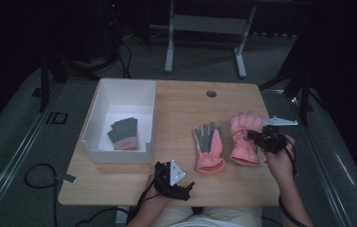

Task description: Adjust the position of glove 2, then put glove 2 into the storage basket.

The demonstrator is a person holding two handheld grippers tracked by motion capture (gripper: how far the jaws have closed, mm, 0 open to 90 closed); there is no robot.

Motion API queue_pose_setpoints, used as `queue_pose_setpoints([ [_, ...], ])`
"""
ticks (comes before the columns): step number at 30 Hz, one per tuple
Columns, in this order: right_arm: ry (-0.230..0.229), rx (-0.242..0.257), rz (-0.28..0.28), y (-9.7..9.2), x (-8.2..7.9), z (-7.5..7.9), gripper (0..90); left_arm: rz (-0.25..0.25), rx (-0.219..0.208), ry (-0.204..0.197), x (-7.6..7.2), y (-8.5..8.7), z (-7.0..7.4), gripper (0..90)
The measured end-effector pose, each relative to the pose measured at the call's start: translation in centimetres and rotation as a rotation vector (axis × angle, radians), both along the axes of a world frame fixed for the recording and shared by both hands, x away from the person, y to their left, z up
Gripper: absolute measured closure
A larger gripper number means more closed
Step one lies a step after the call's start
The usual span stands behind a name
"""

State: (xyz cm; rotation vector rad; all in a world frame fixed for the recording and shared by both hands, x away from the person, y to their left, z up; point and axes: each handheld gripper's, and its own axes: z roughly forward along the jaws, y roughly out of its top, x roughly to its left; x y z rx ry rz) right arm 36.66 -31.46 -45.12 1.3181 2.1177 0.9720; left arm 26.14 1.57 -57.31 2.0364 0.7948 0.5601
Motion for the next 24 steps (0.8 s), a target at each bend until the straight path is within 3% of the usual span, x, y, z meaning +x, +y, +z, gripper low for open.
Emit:
queue_pose_setpoints([
  [3, -0.01, 0.021, 0.015, 0.8, -0.1, 0.6, 87.5, 0.0, -0.003, -0.004, 0.0, 0.0, 0.0, 0.0],
  [6, -0.035, 0.058, 0.055, 2.8, -0.2, 1.8, 87.4, 0.001, -0.003, -0.003, 0.0, 0.0, 0.0, 0.0],
  [10, -0.03, 0.064, 0.08, 4.4, 0.0, 2.0, 87.4, 0.0, -0.007, -0.004, 0.0, 0.0, 0.1, 0.0],
  [12, -0.026, 0.069, 0.104, 6.1, 0.0, 2.2, 87.3, 0.0, -0.002, -0.003, 0.0, 0.0, 0.0, 0.0],
  [18, 0.004, 0.026, 0.146, 8.9, 0.3, 1.0, 87.3, -0.003, -0.01, -0.002, -0.1, 0.1, 0.1, 0.0],
  [22, 0.021, 0.011, 0.15, 9.5, 0.3, 0.2, 87.3, -0.002, -0.012, -0.005, 0.0, 0.1, 0.1, 0.0],
  [24, 0.035, -0.022, 0.159, 10.0, 0.5, -0.8, 87.1, -0.002, -0.009, -0.005, -0.1, 0.1, 0.1, 0.0],
])
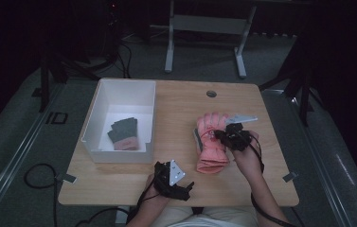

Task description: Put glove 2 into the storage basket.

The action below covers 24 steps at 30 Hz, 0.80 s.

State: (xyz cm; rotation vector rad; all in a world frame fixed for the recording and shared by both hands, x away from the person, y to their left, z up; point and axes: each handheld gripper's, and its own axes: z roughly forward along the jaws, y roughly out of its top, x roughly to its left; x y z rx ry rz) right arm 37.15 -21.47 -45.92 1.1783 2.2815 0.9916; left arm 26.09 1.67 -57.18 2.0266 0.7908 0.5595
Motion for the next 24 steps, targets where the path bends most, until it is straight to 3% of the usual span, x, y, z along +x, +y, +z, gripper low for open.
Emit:
queue_pose_setpoints([
  [2, 0.015, -0.018, 0.002, 0.2, 0.3, -0.9, 87.1, -0.002, -0.007, -0.002, -0.1, 0.0, 0.1, 0.0],
  [3, 0.044, -0.008, 0.004, 0.2, 0.7, -1.7, 87.0, 0.0, -0.012, -0.003, -0.1, 0.0, 0.1, 0.0],
  [12, 0.074, -0.013, 0.015, 0.4, 1.3, -3.8, 84.8, -0.01, -0.014, 0.003, 0.1, 0.1, 0.2, 0.0],
  [18, 0.054, 0.021, 0.034, -0.3, 1.0, -2.2, 77.2, -0.042, -0.053, 0.011, 0.2, 0.3, 1.2, 2.0],
  [19, 0.019, 0.035, 0.034, -0.9, 0.6, -1.2, 73.7, -0.051, -0.069, 0.022, 0.3, 0.4, 1.7, 3.2],
  [21, 0.007, 0.037, 0.028, -1.2, 0.5, -0.8, 72.8, -0.072, -0.115, 0.058, 0.7, 0.6, 2.6, 3.6],
  [24, -0.029, 0.049, 0.005, -2.7, 0.3, 0.6, 70.7, -0.085, -0.104, 0.092, 1.1, 0.4, 3.7, 4.8],
])
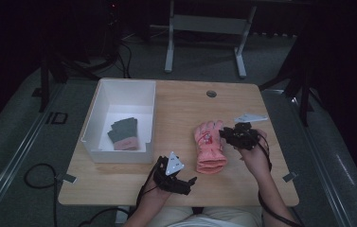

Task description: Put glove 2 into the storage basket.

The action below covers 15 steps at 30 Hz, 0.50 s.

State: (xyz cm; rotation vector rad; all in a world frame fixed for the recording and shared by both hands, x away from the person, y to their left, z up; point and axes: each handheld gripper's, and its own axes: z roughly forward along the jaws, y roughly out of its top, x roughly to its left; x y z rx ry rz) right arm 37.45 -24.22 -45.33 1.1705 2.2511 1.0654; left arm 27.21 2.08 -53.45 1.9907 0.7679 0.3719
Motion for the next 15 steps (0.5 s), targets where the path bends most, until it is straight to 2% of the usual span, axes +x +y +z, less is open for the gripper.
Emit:
queue_pose_setpoints([
  [3, -0.009, 0.016, -0.001, -0.7, -0.1, 0.5, 68.3, -0.036, -0.004, 0.006, 0.7, -0.7, 1.5, 5.6],
  [6, -0.012, 0.006, 0.004, -0.4, 0.0, 0.5, 65.7, -0.039, 0.009, -0.02, 1.8, -1.5, 3.1, 6.0],
  [7, -0.01, 0.004, 0.003, -0.2, 0.3, 0.4, 63.0, -0.036, 0.01, -0.036, 2.4, -1.8, 3.8, 7.3],
  [10, -0.008, -0.004, 0.004, 0.1, 0.7, 0.2, 61.4, -0.021, 0.005, -0.051, 4.3, -2.3, 5.3, 8.3],
  [12, 0.005, -0.017, 0.007, 0.4, 1.0, -0.2, 60.7, -0.002, -0.01, -0.035, 6.1, -2.5, 5.9, 10.2],
  [13, 0.01, -0.029, 0.004, 0.5, 1.3, -0.6, 60.0, 0.021, -0.023, -0.015, 7.7, -2.6, 5.9, 13.3],
  [14, 0.01, -0.029, 0.004, 0.5, 1.3, -0.6, 60.0, 0.021, -0.023, -0.015, 7.7, -2.6, 5.9, 15.1],
  [15, 0.019, -0.024, -0.002, 0.3, 1.6, -0.8, 59.8, 0.037, -0.011, 0.011, 8.8, -2.8, 5.8, 15.1],
])
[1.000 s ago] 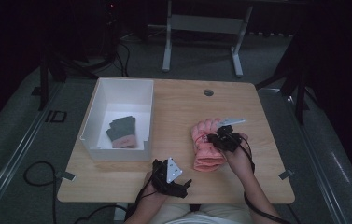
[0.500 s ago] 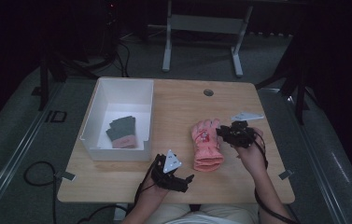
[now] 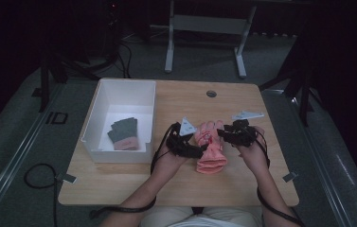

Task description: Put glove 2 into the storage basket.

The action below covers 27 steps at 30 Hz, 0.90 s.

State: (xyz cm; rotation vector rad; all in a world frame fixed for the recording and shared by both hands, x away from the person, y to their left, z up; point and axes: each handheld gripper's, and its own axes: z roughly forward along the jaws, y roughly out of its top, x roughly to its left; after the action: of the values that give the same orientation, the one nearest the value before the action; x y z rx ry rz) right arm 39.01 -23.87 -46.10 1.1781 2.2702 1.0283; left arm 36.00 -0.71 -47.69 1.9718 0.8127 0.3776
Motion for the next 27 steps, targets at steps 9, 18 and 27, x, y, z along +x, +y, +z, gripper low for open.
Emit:
queue_pose_setpoints([
  [9, 0.084, 0.024, -0.019, -0.6, 0.8, -2.6, 53.6, 0.062, 0.029, 0.178, 4.5, -0.6, -3.0, 20.6],
  [18, 0.19, -0.011, 0.001, -1.0, 1.3, -4.8, 52.3, 0.023, 0.065, 0.392, 6.4, -1.8, -6.5, 22.0],
  [27, 0.256, 0.054, 0.035, -1.3, 1.7, -5.6, 73.7, -0.107, -0.046, 0.484, 7.5, -2.0, -7.1, 63.8],
])
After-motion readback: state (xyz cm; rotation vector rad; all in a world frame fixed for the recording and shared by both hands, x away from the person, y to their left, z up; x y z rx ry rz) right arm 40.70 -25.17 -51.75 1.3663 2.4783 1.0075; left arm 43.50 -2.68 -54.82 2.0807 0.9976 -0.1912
